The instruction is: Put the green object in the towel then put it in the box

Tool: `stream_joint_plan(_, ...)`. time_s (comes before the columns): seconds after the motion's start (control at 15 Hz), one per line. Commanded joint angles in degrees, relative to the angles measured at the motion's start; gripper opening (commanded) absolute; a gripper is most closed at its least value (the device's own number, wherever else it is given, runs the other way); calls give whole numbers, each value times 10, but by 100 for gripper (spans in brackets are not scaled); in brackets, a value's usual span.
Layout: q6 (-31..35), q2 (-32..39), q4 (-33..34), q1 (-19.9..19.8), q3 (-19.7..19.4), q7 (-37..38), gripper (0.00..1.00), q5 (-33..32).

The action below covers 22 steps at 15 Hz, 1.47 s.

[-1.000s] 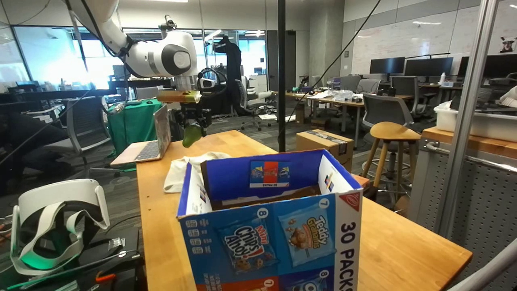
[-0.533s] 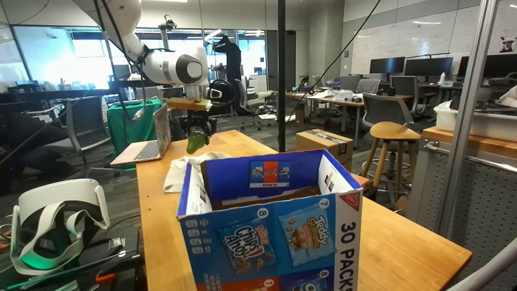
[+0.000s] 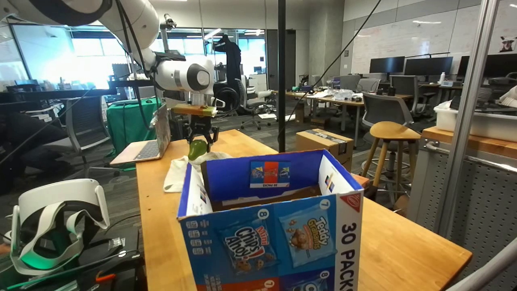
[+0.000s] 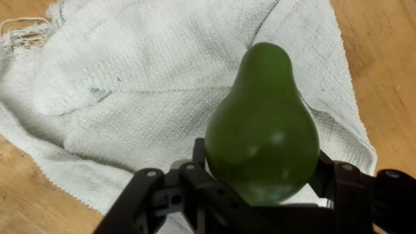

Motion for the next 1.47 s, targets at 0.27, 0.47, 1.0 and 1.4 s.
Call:
stream_joint_plan(0.27,-73,78,123,14,-19,-28,46,-6)
stream_joint_plan(0.47,-81,103,155,9,-19,-62,46,-6)
stream_joint_plan(1.0,-64,140,180,-9,-31,-173,46,-25)
stream_joint_plan(1.4,-43,125,136,-27,-33,-226,46,-49)
